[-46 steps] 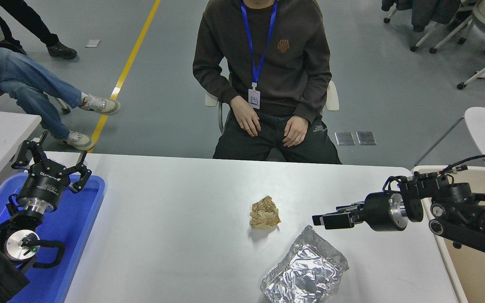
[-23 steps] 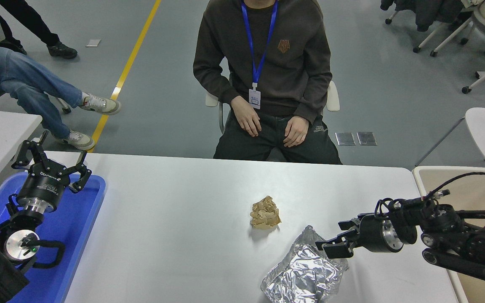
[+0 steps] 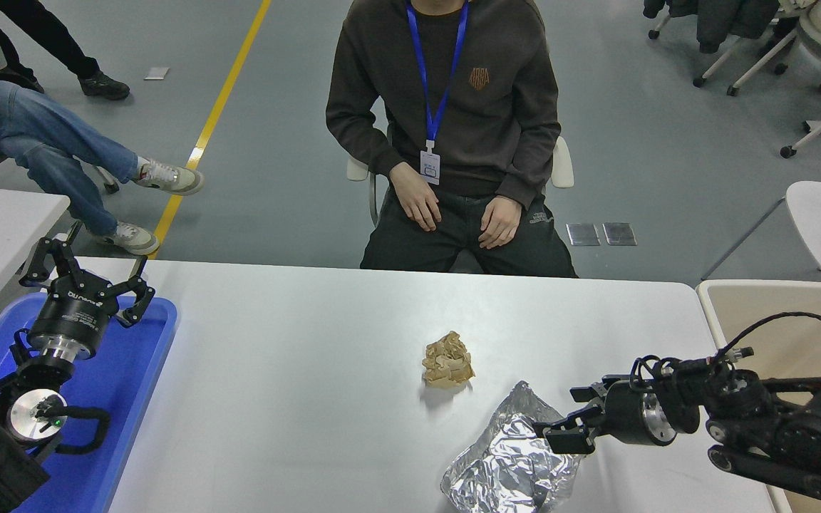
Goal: Clean the table surface
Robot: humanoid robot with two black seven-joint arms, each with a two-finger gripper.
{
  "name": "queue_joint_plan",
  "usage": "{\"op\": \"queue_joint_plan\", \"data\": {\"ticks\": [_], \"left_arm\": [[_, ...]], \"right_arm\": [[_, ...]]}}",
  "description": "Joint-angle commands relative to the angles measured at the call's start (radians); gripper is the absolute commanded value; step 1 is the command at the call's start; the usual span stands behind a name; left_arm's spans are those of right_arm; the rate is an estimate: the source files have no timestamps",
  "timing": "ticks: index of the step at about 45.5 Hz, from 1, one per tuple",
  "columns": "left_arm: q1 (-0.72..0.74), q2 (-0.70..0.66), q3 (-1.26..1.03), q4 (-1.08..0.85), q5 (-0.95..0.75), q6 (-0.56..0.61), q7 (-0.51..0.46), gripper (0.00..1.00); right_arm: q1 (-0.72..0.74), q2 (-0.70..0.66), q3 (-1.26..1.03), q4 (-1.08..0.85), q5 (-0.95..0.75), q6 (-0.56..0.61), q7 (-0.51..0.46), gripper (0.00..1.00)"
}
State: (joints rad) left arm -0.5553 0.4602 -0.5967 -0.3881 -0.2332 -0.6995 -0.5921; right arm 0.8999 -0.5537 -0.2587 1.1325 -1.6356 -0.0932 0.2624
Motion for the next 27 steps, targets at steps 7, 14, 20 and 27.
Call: {"op": "queue_joint_plan", "data": {"ticks": [7,14,20,27], "left_arm": [[0.0,0.0,0.0,0.0,0.0,0.0,0.0,1.0],[0.0,0.0,0.0,0.0,0.0,0.0,0.0,1.0],[0.0,0.0,0.0,0.0,0.0,0.0,0.0,1.0],[0.0,0.0,0.0,0.0,0.0,0.0,0.0,1.0]], "right_arm": [[-0.055,0.038,-0.004,-0.048,-0.001,-0.088,0.006,0.94],[-0.061,0.041,-0.04,-0.069,-0.003,-0.14,0.015,0.84],[-0.053,0.055,-0.074,-0.089,0.0,-0.161,0.017,0.5],[-0.045,0.058,-0.094,-0.108,0.003,-0.155,0.017,0.11]]}}
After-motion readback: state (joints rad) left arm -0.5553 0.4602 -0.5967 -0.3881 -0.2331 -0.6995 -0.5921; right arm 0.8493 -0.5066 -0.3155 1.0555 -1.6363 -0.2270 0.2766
